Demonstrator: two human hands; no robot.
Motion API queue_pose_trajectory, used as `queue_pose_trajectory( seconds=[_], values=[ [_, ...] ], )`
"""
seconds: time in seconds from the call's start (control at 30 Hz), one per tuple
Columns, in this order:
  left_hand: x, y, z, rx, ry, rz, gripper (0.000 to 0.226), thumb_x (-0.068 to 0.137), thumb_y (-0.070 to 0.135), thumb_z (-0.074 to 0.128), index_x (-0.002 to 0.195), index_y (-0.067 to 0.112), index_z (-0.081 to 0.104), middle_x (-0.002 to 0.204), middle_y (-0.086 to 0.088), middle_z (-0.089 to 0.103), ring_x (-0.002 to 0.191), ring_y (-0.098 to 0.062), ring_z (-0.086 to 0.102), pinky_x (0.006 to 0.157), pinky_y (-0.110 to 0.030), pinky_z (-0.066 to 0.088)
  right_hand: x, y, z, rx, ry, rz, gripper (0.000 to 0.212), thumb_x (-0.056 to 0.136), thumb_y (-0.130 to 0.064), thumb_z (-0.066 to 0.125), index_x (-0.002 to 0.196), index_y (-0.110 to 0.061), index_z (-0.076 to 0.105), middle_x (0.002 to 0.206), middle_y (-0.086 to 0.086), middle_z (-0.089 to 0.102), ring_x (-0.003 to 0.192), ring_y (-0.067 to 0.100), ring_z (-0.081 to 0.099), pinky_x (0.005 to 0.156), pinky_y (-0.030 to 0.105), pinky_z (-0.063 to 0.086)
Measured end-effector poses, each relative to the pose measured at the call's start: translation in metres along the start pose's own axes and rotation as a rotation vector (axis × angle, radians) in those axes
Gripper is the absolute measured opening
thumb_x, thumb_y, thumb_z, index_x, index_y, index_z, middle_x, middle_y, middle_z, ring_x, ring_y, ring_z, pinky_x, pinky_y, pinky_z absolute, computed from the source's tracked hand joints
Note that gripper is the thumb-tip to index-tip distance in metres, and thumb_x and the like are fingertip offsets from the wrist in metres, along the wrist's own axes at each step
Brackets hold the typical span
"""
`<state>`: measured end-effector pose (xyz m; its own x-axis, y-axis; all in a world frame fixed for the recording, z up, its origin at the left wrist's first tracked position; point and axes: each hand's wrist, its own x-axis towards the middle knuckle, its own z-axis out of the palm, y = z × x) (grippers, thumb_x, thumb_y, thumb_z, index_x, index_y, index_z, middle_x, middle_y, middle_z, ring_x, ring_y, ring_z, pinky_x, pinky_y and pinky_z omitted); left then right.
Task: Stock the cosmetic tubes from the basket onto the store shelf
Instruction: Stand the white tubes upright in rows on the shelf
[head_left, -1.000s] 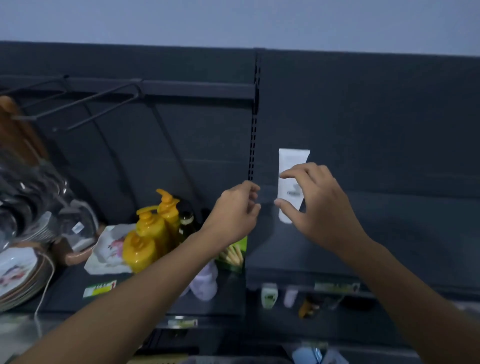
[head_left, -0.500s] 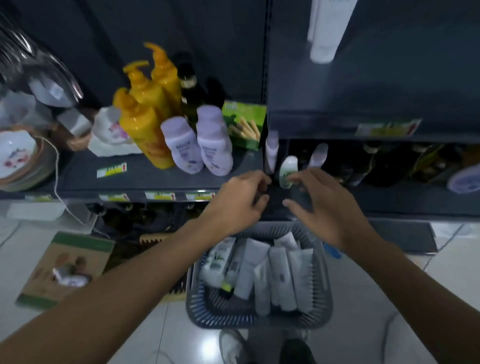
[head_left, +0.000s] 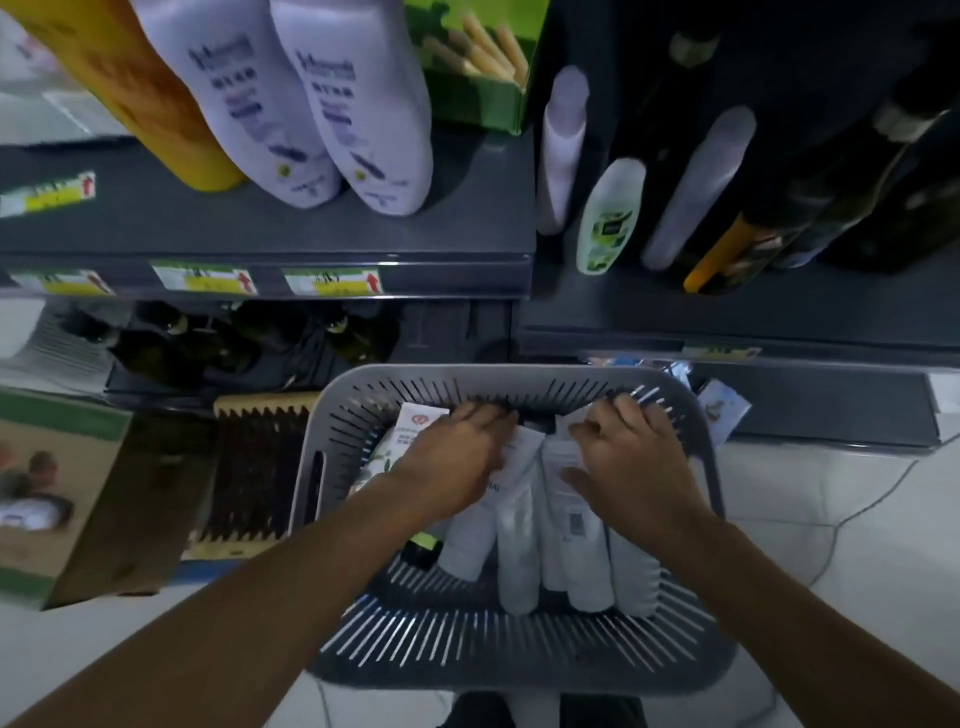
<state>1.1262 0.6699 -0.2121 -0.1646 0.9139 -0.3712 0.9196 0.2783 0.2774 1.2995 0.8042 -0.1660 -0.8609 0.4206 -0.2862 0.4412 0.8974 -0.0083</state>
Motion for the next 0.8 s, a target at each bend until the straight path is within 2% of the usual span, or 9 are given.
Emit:
queue_pose_trajectory(
  seconds=[0.13,0.2,0.27,0.37,0.43,0.5,0.6,0.67,0.8],
  values=[
    [0.004,-0.001,-0.006,0.050,0.057,0.017,0.055,0.083,0.022,0.074,0.136,0.016,0.057,0.135,-0.007,0.052,0.124,-0.026,0.044,0.105,-0.036,0.043,0.010,-0.004,-0.003,0.001,-0.009,0.039,0.041,0.075,-0.049,0.078,0.095,-0.013,0.076,0.104,0.010,0.067,0.106,0.035,0.055,0.093,0.051,0.044],
    [0.002,-0.001,-0.012,-0.004,0.038,-0.005,0.055,0.082,0.020,0.076,0.133,0.017,0.057,0.132,-0.005,0.051,0.124,-0.025,0.046,0.102,-0.033,0.044,0.011,-0.007,-0.006,0.076,-0.010,0.056,0.038,0.083,-0.053,0.069,0.098,-0.018,0.075,0.109,0.004,0.066,0.114,0.031,0.051,0.099,0.050,0.039],
    [-0.002,-0.001,-0.021,-0.124,-0.004,-0.050,0.052,0.082,0.016,0.079,0.129,0.018,0.057,0.128,-0.004,0.053,0.119,-0.025,0.055,0.096,-0.036,0.050,0.009,-0.010,-0.012,0.147,-0.037,0.084,0.032,0.090,-0.050,0.063,0.097,-0.020,0.073,0.108,0.000,0.068,0.118,0.026,0.049,0.104,0.045,0.034],
    [-0.010,0.001,-0.037,-0.177,-0.069,-0.101,0.038,0.085,0.018,0.077,0.120,0.020,0.062,0.116,-0.008,0.065,0.109,-0.029,0.064,0.090,-0.042,0.054,0.003,-0.016,-0.030,0.160,-0.089,0.104,0.028,0.093,-0.045,0.062,0.093,-0.020,0.072,0.098,0.003,0.069,0.112,0.023,0.057,0.104,0.040,0.034],
    [-0.017,0.002,-0.047,-0.193,-0.067,-0.126,0.034,0.087,0.013,0.075,0.118,0.022,0.066,0.111,-0.008,0.069,0.106,-0.026,0.065,0.089,-0.040,0.055,-0.001,-0.018,-0.045,0.163,-0.128,0.109,0.024,0.095,-0.042,0.060,0.089,-0.020,0.068,0.087,0.000,0.065,0.103,0.021,0.062,0.104,0.038,0.034],
    [-0.026,0.005,-0.061,-0.206,-0.020,-0.123,0.029,0.087,0.008,0.073,0.110,0.024,0.071,0.105,-0.002,0.071,0.102,-0.019,0.066,0.085,-0.032,0.055,-0.005,-0.019,-0.064,0.172,-0.155,0.113,0.023,0.097,-0.036,0.059,0.079,-0.022,0.058,0.077,-0.004,0.057,0.094,0.021,0.063,0.098,0.035,0.036],
    [-0.039,0.013,-0.094,-0.200,0.031,-0.136,0.016,0.088,0.012,0.072,0.098,0.025,0.071,0.097,0.001,0.071,0.093,-0.014,0.065,0.079,-0.030,0.053,-0.011,-0.015,-0.099,0.248,-0.134,0.143,0.029,0.095,-0.026,0.060,0.070,-0.022,0.045,0.080,-0.004,0.063,0.084,0.020,0.065,0.074,0.031,0.043],
    [-0.046,0.018,-0.123,-0.189,0.077,-0.147,0.014,0.087,0.019,0.074,0.096,0.029,0.070,0.091,0.004,0.072,0.089,-0.016,0.069,0.079,-0.035,0.058,-0.014,-0.012,-0.129,0.269,-0.089,0.162,0.022,0.098,-0.028,0.060,0.080,-0.019,0.051,0.083,-0.001,0.066,0.085,0.023,0.066,0.067,0.032,0.043],
    [-0.059,0.033,-0.199,-0.170,0.203,-0.072,0.014,0.083,0.023,0.072,0.093,0.031,0.069,0.088,0.005,0.074,0.090,-0.021,0.069,0.076,-0.037,0.057,-0.025,-0.002,-0.200,0.211,-0.003,0.139,0.020,0.102,-0.036,0.055,0.093,-0.018,0.055,0.090,0.003,0.066,0.089,0.030,0.066,0.068,0.036,0.046]
  ],
)
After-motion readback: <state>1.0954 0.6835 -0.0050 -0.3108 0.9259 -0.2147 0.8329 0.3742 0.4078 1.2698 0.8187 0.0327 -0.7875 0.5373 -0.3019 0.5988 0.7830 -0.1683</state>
